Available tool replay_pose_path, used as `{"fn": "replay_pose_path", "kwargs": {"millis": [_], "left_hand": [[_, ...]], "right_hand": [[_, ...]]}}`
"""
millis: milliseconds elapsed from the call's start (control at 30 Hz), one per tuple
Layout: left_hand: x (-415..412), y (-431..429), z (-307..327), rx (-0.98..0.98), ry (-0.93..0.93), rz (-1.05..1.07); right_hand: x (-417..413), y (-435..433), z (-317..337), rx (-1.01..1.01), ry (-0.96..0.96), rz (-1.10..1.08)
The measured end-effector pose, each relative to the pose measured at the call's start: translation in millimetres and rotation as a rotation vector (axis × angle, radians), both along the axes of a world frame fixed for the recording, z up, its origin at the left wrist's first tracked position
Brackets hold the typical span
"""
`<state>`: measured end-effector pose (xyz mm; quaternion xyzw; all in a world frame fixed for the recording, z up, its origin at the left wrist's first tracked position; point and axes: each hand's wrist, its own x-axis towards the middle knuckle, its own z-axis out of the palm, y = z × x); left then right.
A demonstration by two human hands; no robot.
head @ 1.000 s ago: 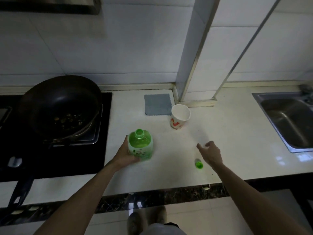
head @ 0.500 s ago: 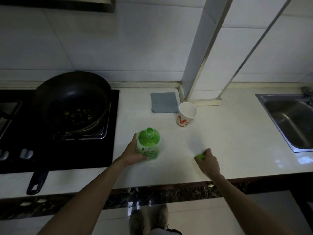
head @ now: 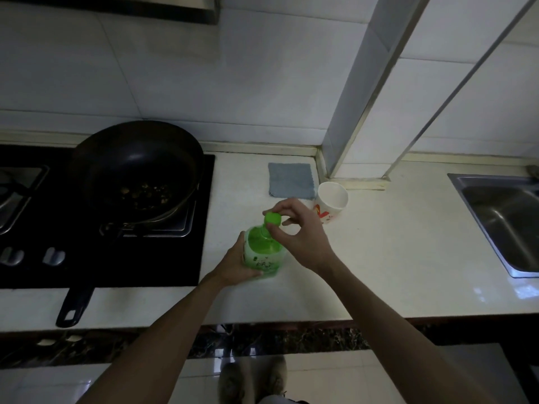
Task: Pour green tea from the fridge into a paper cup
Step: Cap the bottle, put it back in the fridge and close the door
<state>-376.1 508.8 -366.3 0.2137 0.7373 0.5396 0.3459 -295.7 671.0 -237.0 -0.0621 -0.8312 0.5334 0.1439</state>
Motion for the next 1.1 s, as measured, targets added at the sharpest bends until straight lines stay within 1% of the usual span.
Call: {"fn": "replay_pose_path", "kwargs": {"millis": [100, 333, 467, 533, 667, 800, 900, 1000, 1100], "left_hand": [[-0.7, 0.3, -1.2, 0.001, -0.008, -0.002], [-1.0, 1.1, -2.0, 0.001, -0.033, 0.007], [-1.1, 0.7, -4.3, -0.012, -0.030, 0.007], [-1.1, 0.5, -5.0, -0.017, -0.025, 0.010], [0.0, 1.1, -3.4, -0.025, -0.023, 0.027], [-0.3, 2.5, -4.5, -0.042, -0.021, 0.030], [-0.2, 2.5, -3.4, -0.047, -0.031, 0.038], [1.2, 2.4, 0.2, -0.065, -0.038, 0.042], [0.1, 1.7, 0.7, -0.085, -0.026, 0.035]], "right_hand": [[-1.9, -2.3, -3.1, 0.096, -0.027, 0.044], [-4.1, 3.1, -9.1, 0.182, -0.096, 0.069], [-9.5, 9.1, -4.4, 0.322, -0.125, 0.100], [-14.7, 12.2, 4.1, 0.413, -0.122, 0.176], [-24.9, 16.1, 21.5, 0.601, -0.210, 0.384], [-30.0, 16.0, 32.8, 0.715, -0.277, 0.487], [-30.2, 13.1, 37.2, 0.813, -0.290, 0.442], [-28.6, 10.8, 34.8, 0.978, -0.273, 0.345], [-29.6, 11.7, 31.8, 1.075, -0.380, 0.273]]}}
